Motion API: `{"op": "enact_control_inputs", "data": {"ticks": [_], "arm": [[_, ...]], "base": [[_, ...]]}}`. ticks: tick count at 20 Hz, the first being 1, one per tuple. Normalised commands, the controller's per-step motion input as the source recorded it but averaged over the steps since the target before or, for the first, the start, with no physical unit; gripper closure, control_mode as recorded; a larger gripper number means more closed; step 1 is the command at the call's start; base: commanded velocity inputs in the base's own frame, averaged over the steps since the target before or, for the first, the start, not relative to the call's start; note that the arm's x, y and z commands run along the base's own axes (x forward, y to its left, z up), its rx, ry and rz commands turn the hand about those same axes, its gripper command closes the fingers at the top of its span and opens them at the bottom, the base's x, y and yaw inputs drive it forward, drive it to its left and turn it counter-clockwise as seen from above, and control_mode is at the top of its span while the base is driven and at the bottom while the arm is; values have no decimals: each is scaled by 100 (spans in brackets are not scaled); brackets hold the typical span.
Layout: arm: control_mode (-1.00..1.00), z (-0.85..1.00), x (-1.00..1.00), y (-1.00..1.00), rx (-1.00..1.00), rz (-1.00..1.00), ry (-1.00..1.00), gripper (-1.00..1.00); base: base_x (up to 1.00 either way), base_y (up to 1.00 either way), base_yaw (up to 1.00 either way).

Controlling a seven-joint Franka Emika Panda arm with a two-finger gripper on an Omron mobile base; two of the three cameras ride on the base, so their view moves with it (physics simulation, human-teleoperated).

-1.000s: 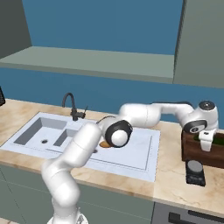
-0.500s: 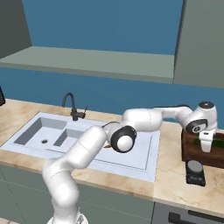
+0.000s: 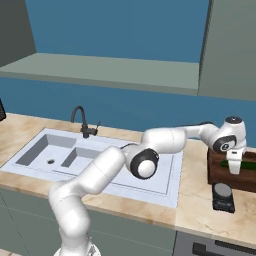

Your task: Pick up all produce items and place them in the sink. Turn on the sink faucet to wash them. Then turn the sink off and put them in the tray.

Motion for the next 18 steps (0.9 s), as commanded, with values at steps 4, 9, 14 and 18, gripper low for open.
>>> {"op": "enact_control_inputs", "data": {"ticks": [4,9,14,18], "arm": [[-100,-10,0,0,1,4,0,100],[-100,-22,0,0,0,4,1,-100],[-100,-9,-10,1,0,0,1,-100],[-100,0,-46,15,0,0,-9,-100]], "base": [[0,0,0],[0,0,0],[0,0,0],[0,0,0]]}}
